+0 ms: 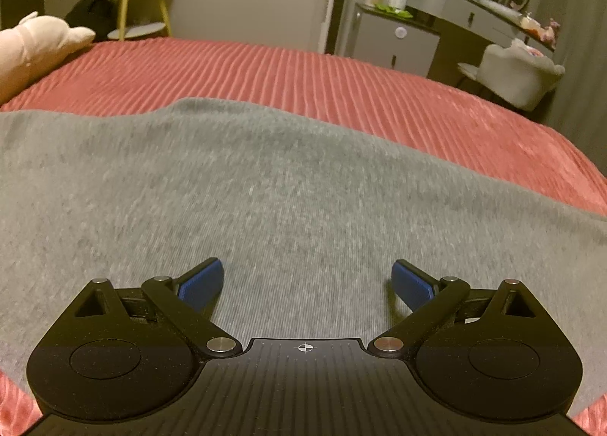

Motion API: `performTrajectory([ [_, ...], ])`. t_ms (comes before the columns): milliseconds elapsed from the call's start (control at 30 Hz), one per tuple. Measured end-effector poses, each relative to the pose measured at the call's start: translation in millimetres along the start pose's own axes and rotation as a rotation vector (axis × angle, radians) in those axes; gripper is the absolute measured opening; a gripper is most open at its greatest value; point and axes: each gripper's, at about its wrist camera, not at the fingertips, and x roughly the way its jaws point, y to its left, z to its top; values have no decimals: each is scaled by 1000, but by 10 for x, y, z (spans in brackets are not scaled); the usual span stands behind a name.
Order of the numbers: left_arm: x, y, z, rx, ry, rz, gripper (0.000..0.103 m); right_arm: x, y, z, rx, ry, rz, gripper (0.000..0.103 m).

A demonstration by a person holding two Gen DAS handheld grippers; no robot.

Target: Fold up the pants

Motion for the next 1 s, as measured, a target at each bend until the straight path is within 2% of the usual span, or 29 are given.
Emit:
performTrajectory([
  [33,-9,8,-2,-5,-1,-1,100,-46,124,-6,-38,-16,8,9],
  [100,-26,35,0,-27,-1,-5,100,-222,581,-114,-254,-79,58,9],
  [167,-31,66,7,-46,-3,-4,100,-421,1109,-374,-499,-93,197,9],
  [233,-33,88,15,-55,-7,13,100,-525,1539,-758,-728,-34,337,9],
  [300,-44,112,17,-65,-10,26,100,-542,1802,-1214,-914,49,451,9],
  [367,-58,144,14,-82,-6,24,100,-443,1928,-1683,-1054,183,503,11],
  [433,-71,171,9,-97,0,20,100,-240,1949,-2103,-1146,366,494,15],
  [467,-77,176,5,-104,1,19,100,-153,1921,-2280,-1164,416,464,17],
  [500,-82,181,3,-109,1,15,100,-171,1912,-2374,-1184,375,445,17],
  [533,-83,182,4,-111,2,13,100,-206,1936,-2380,-1191,363,447,20],
  [667,-49,159,17,-93,2,10,100,-219,1949,-2232,-1030,407,435,20],
  [800,-37,131,10,-73,0,17,100,-335,1927,-2329,-1041,374,407,21],
  [833,-39,133,10,-71,1,17,100,-366,1947,-2354,-1046,379,408,26],
  [900,-50,153,11,-80,2,9,100,-364,1964,-2275,-1008,437,462,48],
  [933,-56,168,14,-90,3,2,100,-384,1953,-2218,-950,478,519,64],
  [1000,-62,201,22,-116,2,-17,100,-390,1868,-2052,-760,545,626,65],
])
